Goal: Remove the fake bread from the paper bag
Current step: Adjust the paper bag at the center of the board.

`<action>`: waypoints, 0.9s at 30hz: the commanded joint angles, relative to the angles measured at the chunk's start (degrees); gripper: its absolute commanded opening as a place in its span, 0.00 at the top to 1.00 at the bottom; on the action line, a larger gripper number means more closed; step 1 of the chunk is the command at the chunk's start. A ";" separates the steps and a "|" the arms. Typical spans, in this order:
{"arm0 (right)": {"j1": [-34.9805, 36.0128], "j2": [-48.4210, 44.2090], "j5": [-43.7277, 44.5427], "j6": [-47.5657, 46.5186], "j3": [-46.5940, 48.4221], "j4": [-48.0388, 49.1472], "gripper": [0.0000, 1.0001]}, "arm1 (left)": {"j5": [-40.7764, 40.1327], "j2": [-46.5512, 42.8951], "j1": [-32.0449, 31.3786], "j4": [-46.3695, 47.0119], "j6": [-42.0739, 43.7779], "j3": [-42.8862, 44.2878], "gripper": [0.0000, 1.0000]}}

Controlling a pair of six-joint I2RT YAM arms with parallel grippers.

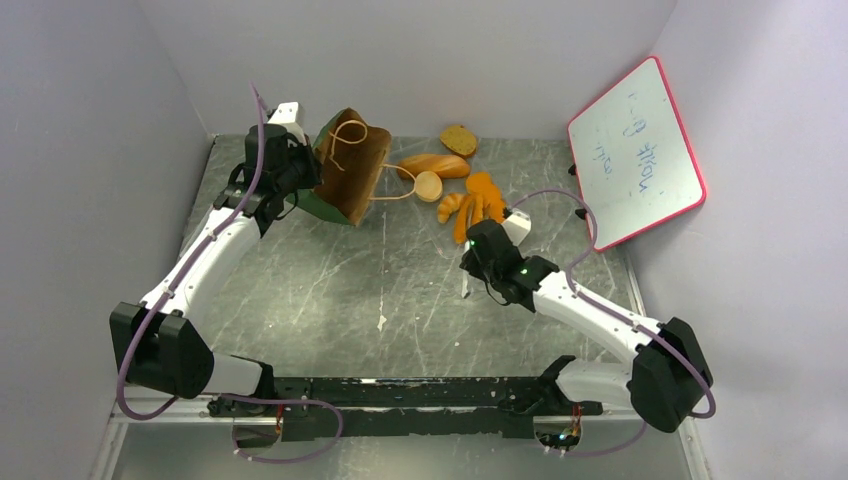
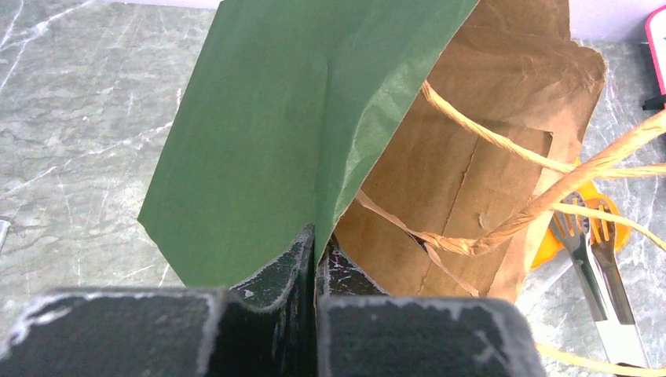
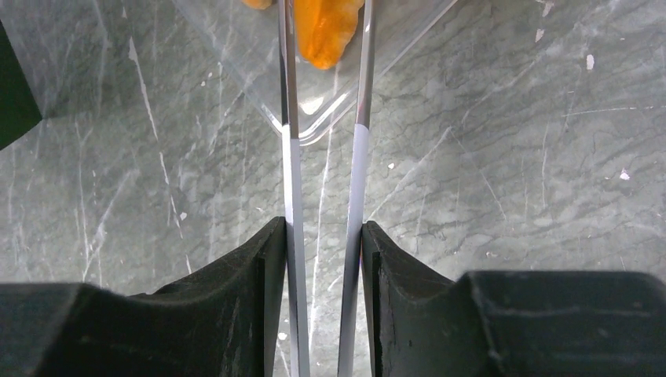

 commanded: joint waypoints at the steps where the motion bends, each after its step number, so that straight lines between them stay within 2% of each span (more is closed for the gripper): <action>1: -0.11 -1.84 1.47 1.57 0.09 0.38 0.60 | 1.87 -1.23 0.74 1.44 -0.55 0.44 0.93; 27: -0.11 -7.34 5.61 2.30 0.63 -5.27 0.59 | 4.75 -1.22 3.07 1.42 -2.22 3.13 0.93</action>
